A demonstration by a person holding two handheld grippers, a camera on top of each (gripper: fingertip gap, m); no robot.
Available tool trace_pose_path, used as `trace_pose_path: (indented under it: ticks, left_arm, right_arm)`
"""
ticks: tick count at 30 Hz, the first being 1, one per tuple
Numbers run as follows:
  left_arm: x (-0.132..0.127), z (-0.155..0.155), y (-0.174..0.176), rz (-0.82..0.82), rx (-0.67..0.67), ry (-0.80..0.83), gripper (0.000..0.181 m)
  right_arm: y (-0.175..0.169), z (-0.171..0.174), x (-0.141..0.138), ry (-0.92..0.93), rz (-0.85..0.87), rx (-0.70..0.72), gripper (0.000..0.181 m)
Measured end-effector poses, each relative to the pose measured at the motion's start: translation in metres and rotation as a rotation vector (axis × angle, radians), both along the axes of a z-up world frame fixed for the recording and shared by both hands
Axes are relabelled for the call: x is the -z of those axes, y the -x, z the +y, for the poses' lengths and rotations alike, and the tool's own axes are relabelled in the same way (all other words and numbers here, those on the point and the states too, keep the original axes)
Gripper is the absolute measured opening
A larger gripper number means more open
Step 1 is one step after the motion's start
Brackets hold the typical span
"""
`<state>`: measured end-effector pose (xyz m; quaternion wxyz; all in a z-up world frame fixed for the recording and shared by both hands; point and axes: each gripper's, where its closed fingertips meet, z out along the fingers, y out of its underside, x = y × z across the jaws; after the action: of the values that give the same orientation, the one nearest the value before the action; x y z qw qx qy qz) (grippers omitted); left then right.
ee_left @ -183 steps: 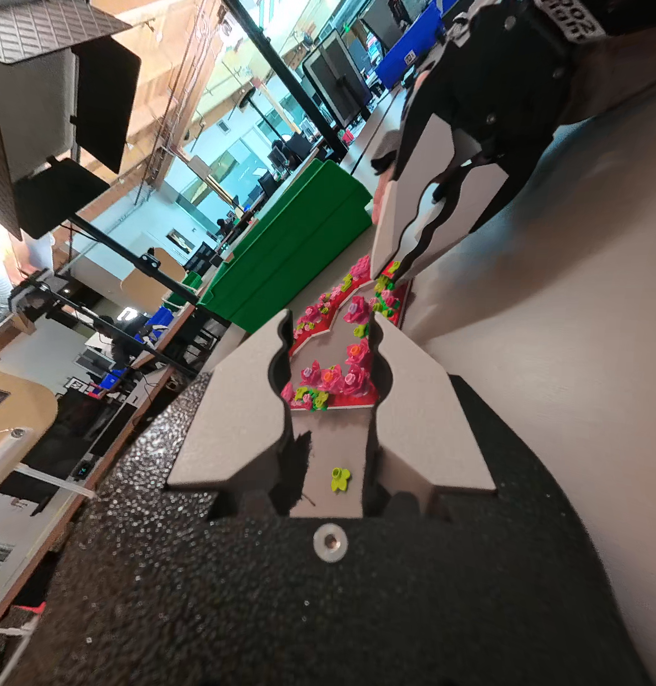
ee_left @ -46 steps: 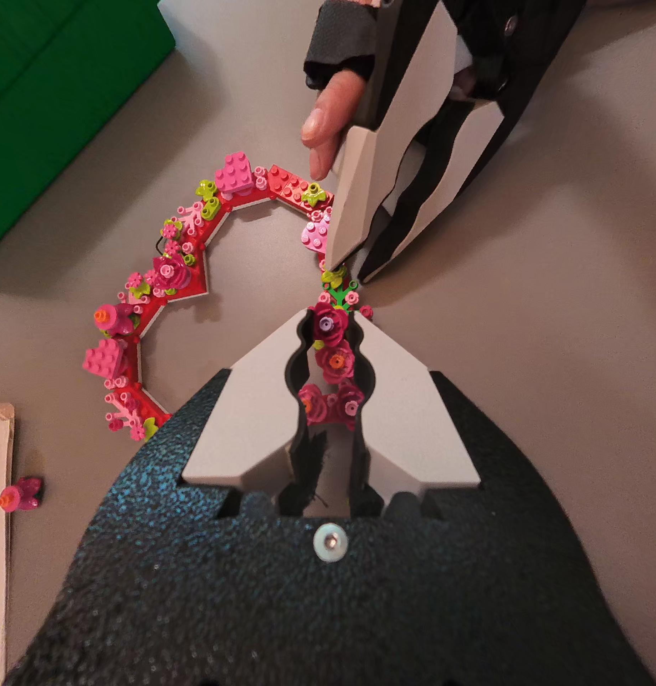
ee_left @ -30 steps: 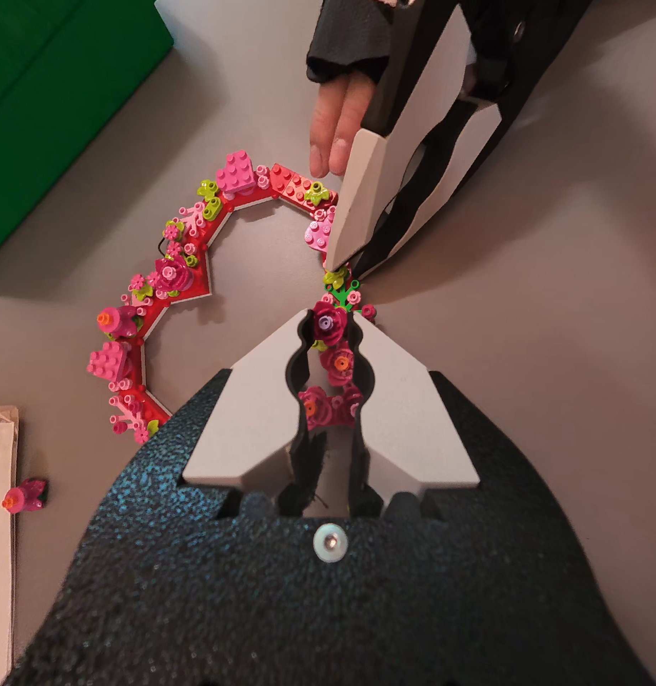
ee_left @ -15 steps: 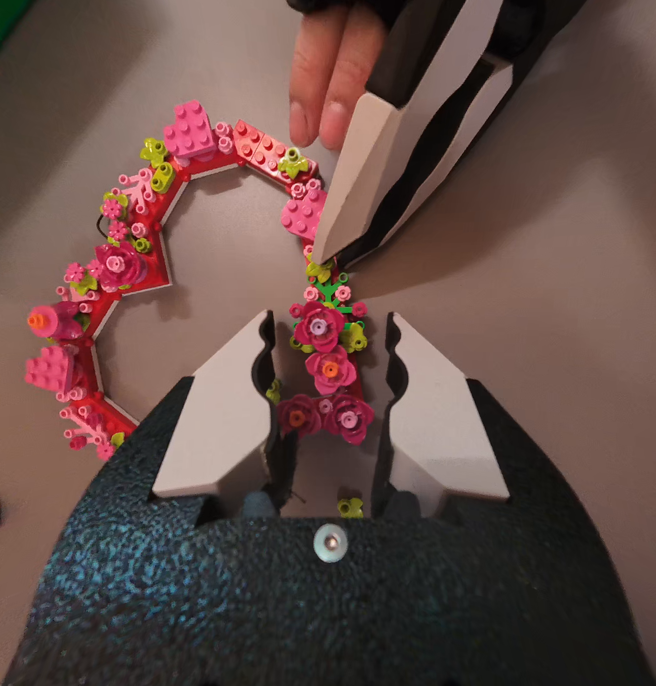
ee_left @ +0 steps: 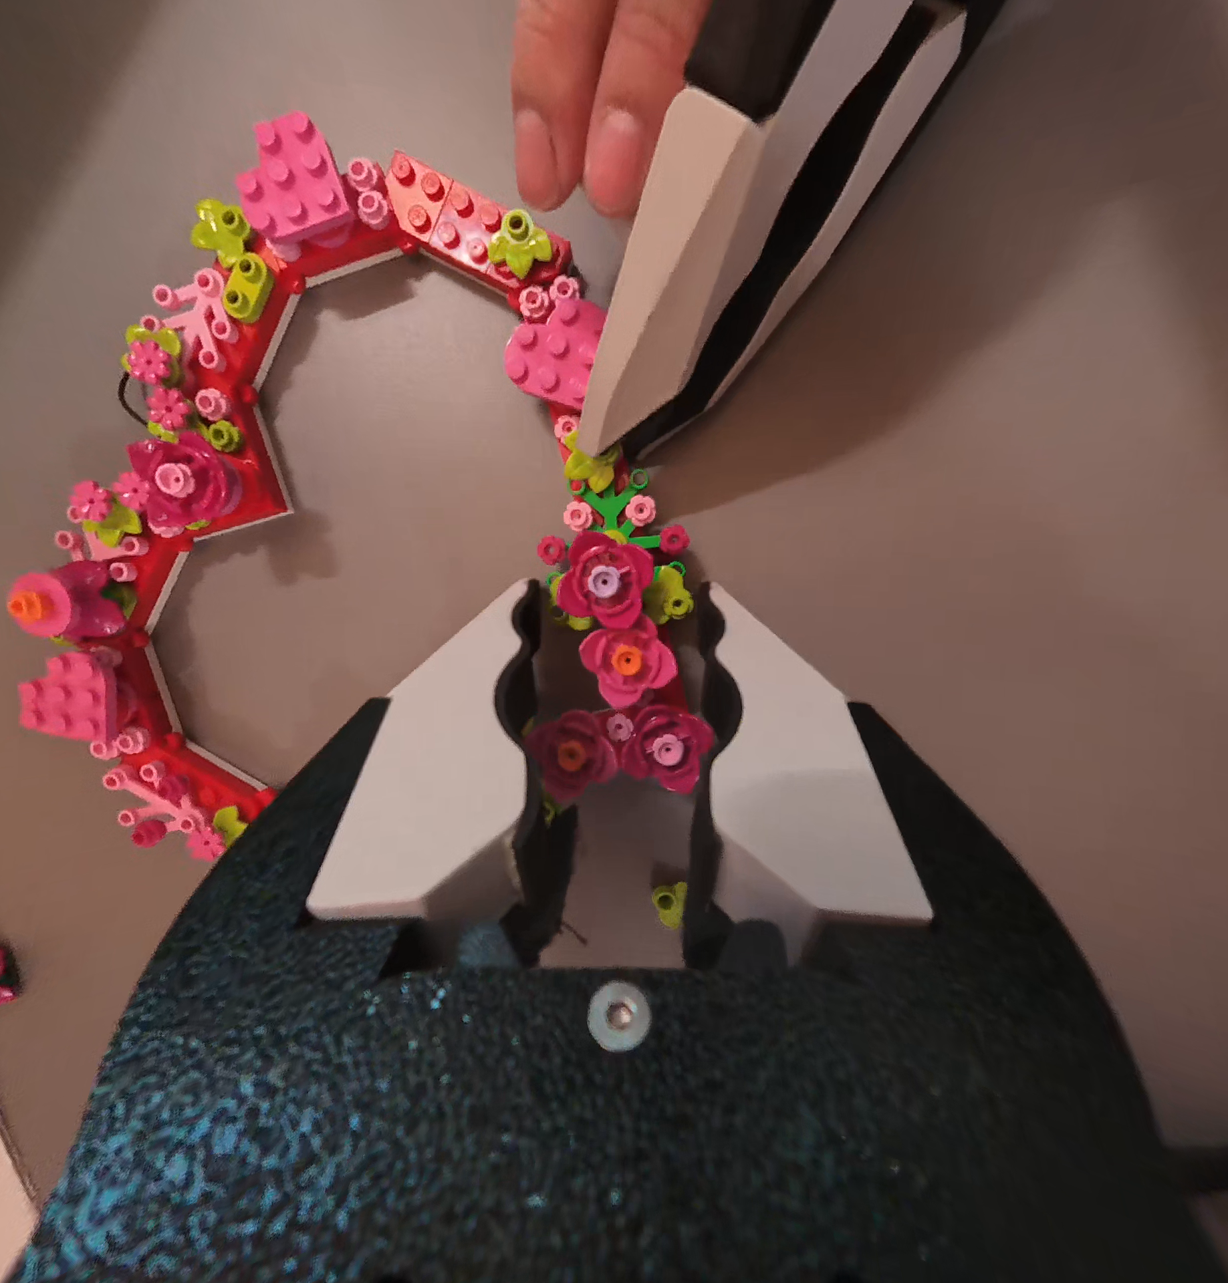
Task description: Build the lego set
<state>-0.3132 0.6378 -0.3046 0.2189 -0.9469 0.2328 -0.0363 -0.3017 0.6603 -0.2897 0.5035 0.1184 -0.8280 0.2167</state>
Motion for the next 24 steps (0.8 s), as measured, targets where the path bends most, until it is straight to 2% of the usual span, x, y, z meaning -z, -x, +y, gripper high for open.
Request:
trace_pose_path:
  ticks: [10,24]
  left_arm:
    - [0.0013,-0.0003,0.0011,0.022,0.024,0.098,0.040]
    - [0.0015,0.0008,0.0011,0.015,0.020,0.086,0.040]
  right_arm:
    - [0.0006,0.0013,-0.0002,-0.006,0.010,-0.005,0.017]
    - [0.0009,0.0026,-0.0009,0.031,-0.024,0.009,0.018]
